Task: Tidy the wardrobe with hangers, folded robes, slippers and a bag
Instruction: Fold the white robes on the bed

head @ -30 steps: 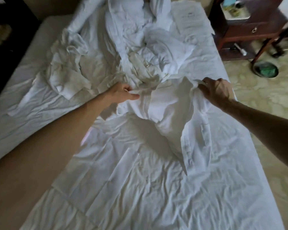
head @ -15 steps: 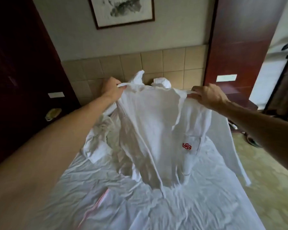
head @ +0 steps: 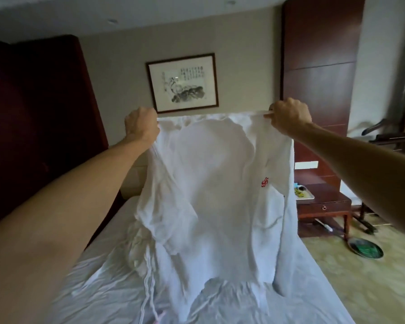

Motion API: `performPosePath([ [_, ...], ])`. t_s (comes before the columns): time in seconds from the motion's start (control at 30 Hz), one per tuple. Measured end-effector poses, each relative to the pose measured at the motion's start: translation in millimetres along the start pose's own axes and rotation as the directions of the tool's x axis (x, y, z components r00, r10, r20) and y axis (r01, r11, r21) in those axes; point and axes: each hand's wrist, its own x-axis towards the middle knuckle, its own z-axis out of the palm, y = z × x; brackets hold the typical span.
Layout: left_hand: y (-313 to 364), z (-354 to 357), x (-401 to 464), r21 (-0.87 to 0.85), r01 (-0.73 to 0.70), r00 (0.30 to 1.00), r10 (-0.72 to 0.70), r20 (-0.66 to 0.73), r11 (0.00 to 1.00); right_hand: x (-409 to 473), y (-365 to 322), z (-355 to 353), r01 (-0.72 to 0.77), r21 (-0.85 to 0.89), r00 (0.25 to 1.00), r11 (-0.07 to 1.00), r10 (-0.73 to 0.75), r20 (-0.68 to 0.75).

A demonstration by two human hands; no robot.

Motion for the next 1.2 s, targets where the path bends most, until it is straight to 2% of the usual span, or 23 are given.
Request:
performPosePath([
  [0.23, -24.5, -41.9, -45.9, 0.008, 0.036, 0.999, -0.036, -0.041, 0.999, -39.3, -14.0, -47.0, -0.183, 0.002, 0.982, 0.983, 0.183, -0.042],
  [0.37, -26.8, -61.2, -81.7, -0.050, 0.055, 0.998, -0.056, -0.017, 0.997, -69.6, -13.2, -69.2, -0.282, 0.079, 0.958, 0.956, 0.285, -0.021],
  [0.57, -22.8, -89.9, -132.1, -0.156, 0.169, 0.985, -0.169, 0.015, 0.973, -117.4, -3.5, -95.7, -0.422, 0.230, 0.905, 0.877, 0.425, 0.039],
  [0.77, -15.5, -114.1, -154.5, -0.243, 0.204, 0.978, -0.207, 0.011, 0.948, -141.6, 9.7, -112.8, -0.458, 0.370, 0.876, 0.808, 0.482, 0.032],
  [0.93, -10.2, -120.6, -173.0, -0.223, 0.206, 0.978, -0.207, 0.020, 0.953, -162.7, 17.1, -121.0, -0.458, 0.452, 0.858, 0.766, 0.513, 0.000],
  [1.2, -1.1, -123.6, -204.7, -0.230, 0.221, 0.975, -0.219, 0.031, 0.948, -192.0, 20.0, -127.2, -0.446, 0.454, 0.852, 0.771, 0.521, -0.048],
])
